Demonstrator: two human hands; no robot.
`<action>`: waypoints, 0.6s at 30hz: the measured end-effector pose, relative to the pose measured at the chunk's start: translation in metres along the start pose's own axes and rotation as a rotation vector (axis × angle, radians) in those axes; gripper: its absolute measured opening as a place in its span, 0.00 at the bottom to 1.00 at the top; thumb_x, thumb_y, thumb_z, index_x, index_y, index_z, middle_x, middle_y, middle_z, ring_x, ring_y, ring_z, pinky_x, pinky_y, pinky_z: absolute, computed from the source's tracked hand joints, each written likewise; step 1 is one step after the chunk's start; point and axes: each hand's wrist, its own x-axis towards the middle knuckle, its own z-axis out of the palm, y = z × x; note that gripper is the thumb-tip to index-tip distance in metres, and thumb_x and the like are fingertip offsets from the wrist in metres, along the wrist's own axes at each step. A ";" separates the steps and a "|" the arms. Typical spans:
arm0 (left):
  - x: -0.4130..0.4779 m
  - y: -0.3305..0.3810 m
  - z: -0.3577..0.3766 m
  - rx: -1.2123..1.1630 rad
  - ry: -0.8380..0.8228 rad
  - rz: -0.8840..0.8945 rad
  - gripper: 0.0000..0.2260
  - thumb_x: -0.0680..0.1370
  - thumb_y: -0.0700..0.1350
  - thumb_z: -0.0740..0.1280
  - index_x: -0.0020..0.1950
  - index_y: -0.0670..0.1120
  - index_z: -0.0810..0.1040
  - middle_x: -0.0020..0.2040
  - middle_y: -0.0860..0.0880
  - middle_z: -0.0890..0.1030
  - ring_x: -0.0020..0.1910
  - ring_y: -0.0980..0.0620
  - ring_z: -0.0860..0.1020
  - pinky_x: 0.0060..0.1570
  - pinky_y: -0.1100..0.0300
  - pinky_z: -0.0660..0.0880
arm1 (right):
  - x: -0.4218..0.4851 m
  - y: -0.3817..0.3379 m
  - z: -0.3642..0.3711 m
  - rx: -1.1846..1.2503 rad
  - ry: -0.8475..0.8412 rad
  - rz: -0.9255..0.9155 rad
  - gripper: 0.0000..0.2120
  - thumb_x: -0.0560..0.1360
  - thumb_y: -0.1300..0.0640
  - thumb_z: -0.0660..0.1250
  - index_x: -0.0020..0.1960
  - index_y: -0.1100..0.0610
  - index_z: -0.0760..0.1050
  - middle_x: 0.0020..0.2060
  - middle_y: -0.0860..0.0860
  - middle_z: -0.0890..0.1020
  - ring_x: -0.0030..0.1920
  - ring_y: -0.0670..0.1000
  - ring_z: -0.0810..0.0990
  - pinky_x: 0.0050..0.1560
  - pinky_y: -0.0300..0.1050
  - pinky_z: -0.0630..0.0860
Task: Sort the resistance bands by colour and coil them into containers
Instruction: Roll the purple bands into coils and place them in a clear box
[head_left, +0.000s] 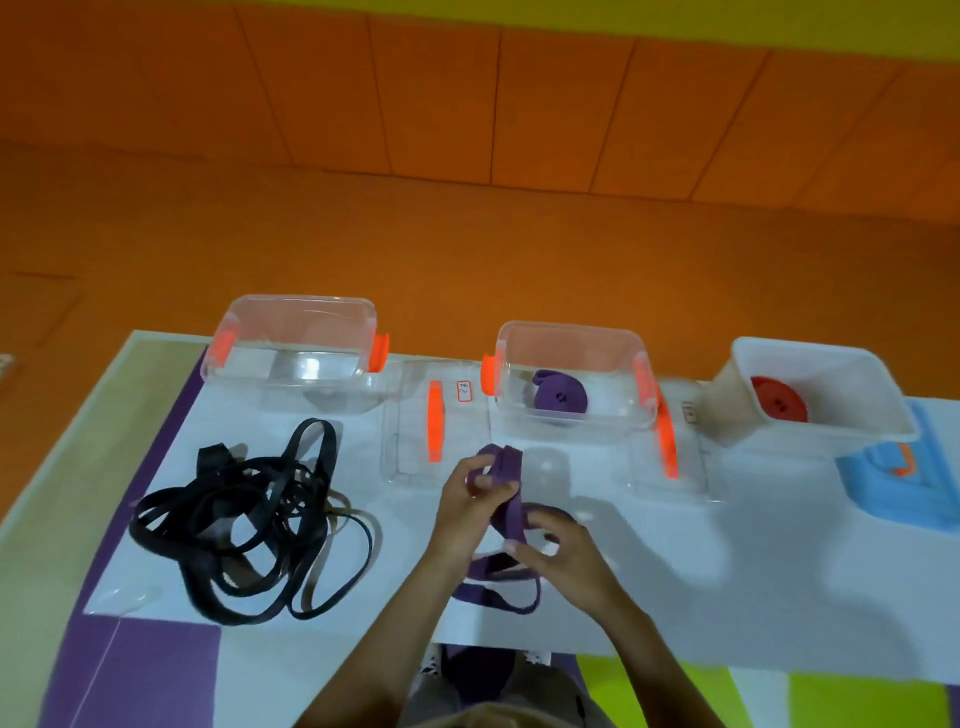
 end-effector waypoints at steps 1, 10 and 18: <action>-0.004 0.002 0.005 0.045 -0.021 0.033 0.17 0.78 0.33 0.74 0.64 0.45 0.78 0.55 0.34 0.85 0.56 0.33 0.84 0.63 0.37 0.80 | 0.000 -0.002 -0.008 0.208 -0.027 0.088 0.18 0.78 0.36 0.69 0.62 0.44 0.84 0.59 0.41 0.86 0.62 0.42 0.82 0.65 0.47 0.76; -0.036 -0.006 0.026 0.431 -0.449 0.100 0.19 0.78 0.33 0.74 0.65 0.47 0.74 0.54 0.44 0.87 0.52 0.44 0.86 0.53 0.55 0.83 | 0.025 0.009 -0.065 1.239 0.170 0.404 0.22 0.83 0.46 0.67 0.64 0.65 0.81 0.59 0.61 0.84 0.58 0.57 0.84 0.75 0.60 0.73; -0.031 -0.028 0.040 0.651 -0.296 0.130 0.15 0.74 0.45 0.81 0.50 0.49 0.75 0.46 0.59 0.85 0.47 0.58 0.84 0.48 0.66 0.80 | 0.014 0.018 -0.101 1.177 0.257 0.240 0.16 0.77 0.61 0.74 0.65 0.56 0.84 0.56 0.57 0.88 0.55 0.56 0.88 0.54 0.48 0.84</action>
